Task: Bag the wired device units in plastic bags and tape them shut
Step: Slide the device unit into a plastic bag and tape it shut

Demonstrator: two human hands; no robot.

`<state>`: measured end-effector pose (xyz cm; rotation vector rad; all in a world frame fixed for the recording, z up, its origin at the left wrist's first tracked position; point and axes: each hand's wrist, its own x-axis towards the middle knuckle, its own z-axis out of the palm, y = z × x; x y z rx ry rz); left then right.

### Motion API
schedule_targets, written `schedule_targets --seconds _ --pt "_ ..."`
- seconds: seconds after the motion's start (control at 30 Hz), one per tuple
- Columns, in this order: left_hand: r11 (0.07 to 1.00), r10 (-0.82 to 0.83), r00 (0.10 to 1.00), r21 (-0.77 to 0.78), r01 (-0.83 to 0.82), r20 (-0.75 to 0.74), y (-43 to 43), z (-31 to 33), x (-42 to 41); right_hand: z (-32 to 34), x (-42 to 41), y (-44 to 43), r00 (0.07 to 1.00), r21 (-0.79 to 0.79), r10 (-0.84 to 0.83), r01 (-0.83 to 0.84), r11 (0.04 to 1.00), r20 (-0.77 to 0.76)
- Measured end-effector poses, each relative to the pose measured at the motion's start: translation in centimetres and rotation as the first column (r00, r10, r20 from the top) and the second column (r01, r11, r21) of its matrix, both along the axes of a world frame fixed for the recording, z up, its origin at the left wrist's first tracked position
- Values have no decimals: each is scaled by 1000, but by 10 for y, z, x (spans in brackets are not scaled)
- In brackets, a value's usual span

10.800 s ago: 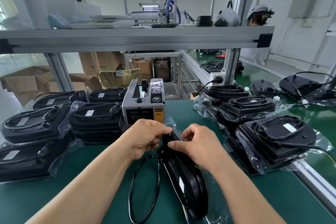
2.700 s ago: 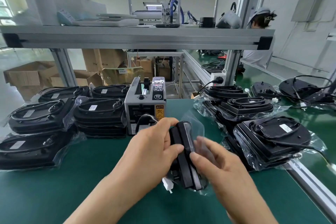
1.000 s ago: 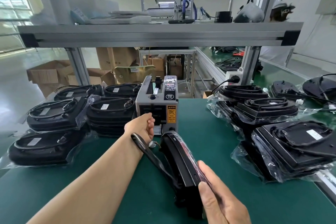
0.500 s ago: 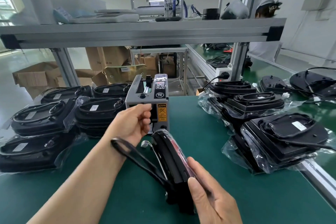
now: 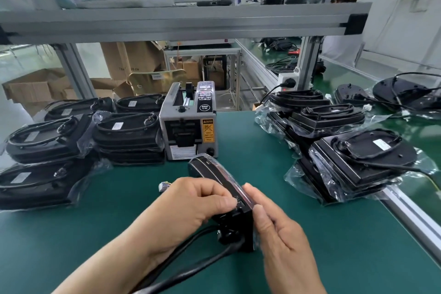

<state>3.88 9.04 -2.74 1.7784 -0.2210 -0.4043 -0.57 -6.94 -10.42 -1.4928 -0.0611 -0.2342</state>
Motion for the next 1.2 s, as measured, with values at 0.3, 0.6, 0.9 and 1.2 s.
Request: schedule_targets --seconds 0.3,0.6,0.9,1.2 --pt "998 45 998 -34 -44 38 -4 -6 -3 3 -2 0 1000 -90 -18 18 996 8" --pt "992 99 979 63 -112 176 -9 -8 -8 3 -4 2 999 -163 -36 36 986 5" --pt "971 138 949 148 -186 285 -8 -12 -11 4 -5 2 999 -177 -52 53 983 10" --pt "981 116 946 114 -157 301 -11 -14 -11 3 -4 2 997 -184 -65 69 981 30"
